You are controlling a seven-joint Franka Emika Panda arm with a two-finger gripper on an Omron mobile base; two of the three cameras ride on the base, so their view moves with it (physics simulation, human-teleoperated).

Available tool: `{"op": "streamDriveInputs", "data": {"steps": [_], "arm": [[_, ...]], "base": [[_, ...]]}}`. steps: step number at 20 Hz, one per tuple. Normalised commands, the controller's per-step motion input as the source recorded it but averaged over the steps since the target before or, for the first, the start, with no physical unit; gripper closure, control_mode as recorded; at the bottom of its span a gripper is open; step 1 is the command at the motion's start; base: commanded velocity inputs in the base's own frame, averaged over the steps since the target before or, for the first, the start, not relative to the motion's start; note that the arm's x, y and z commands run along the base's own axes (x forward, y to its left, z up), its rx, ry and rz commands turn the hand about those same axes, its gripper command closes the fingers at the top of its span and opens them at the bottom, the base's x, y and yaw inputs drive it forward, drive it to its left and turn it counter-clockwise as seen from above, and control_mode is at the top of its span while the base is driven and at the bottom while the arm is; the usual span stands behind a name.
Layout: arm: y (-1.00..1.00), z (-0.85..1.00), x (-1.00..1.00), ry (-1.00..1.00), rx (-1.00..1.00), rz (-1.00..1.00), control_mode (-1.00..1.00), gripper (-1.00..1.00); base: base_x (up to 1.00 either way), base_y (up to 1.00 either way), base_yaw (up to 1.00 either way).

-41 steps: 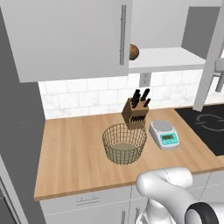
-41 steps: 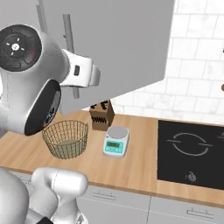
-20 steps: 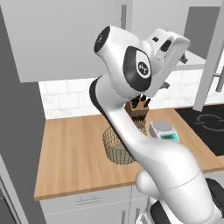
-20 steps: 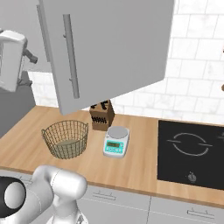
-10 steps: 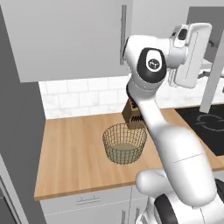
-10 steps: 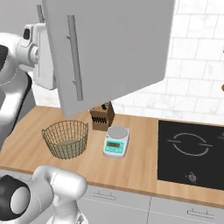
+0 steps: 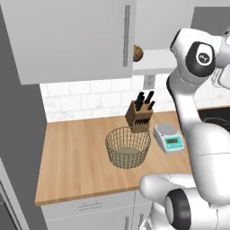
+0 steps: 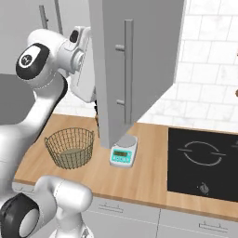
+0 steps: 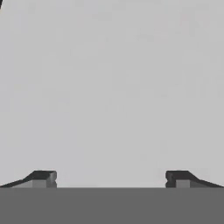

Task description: Open the cabinet, pick up the bread from the cabinet and place it in the basket. Then move the basket to the dining counter.

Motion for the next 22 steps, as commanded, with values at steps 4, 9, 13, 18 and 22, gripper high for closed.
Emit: {"op": "streamDriveInputs", "data": {"steps": [4, 9, 13, 18, 22], "arm": [[-0.91, 0.00, 0.14, 0.03, 0.22, 0.04, -1.00, -1.00], [0.58, -0.09, -0.03, -0.12, 0.05, -0.04, -1.00, -1.00], [1.00, -0.69, 0.00, -0.19, 0.15, -0.02, -1.00, -1.00], [1.00, -0.97, 0.00, -0.17, 0.29, 0.00, -1.00, -1.00], [1.00, -1.00, 0.07, -0.16, 0.41, 0.00, -1.00, -1.00]], "base": [[0.00, 0.00, 0.00], [0.00, 0.00, 0.00], [0.00, 0.00, 0.00], [0.00, 0.00, 0.00], [0.00, 0.00, 0.00]]}}
